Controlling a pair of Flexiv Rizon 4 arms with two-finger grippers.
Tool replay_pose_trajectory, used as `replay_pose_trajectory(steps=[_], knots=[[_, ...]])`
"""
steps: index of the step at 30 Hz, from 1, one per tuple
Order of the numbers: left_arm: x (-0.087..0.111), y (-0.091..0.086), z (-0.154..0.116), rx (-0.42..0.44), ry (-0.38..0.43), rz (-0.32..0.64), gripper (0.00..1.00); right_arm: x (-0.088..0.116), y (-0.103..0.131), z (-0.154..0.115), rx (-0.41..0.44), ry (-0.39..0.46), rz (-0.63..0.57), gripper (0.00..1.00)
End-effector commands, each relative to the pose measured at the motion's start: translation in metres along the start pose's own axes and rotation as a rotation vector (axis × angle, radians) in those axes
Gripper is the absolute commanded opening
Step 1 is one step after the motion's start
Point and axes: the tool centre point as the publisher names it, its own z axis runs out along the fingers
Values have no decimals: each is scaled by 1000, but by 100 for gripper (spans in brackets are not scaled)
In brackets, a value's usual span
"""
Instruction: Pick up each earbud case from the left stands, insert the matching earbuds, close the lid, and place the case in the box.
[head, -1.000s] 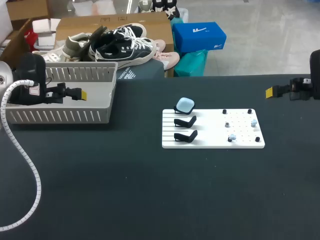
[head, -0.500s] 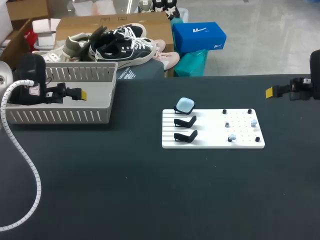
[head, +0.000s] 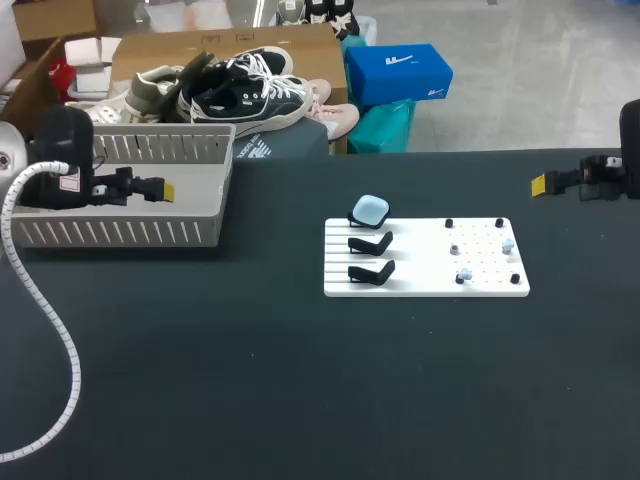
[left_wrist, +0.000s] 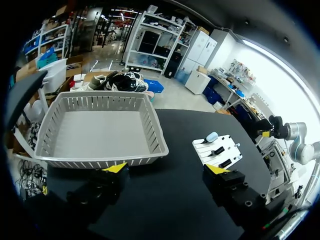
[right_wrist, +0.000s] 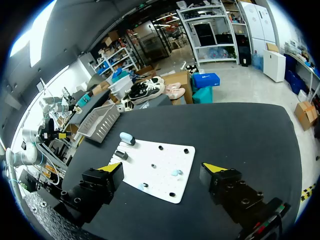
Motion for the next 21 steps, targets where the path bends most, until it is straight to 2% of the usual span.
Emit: replay_pose_trajectory(steps=[1, 4, 8, 17, 21], knots=[[-7, 3, 3, 31, 1, 25, 100, 0, 0, 0, 0, 0, 0, 100], [-14, 6, 5, 75, -3, 64, 100, 0, 0, 0, 0, 0, 0, 100], [-26, 5, 5, 133, -16, 164, 100, 0, 0, 0, 0, 0, 0, 100], [-59, -4, 4, 249, 4, 430, 100, 0, 0, 0, 0, 0, 0, 100], [-66, -10, 8, 318, 32, 556, 100, 0, 0, 0, 0, 0, 0, 100]])
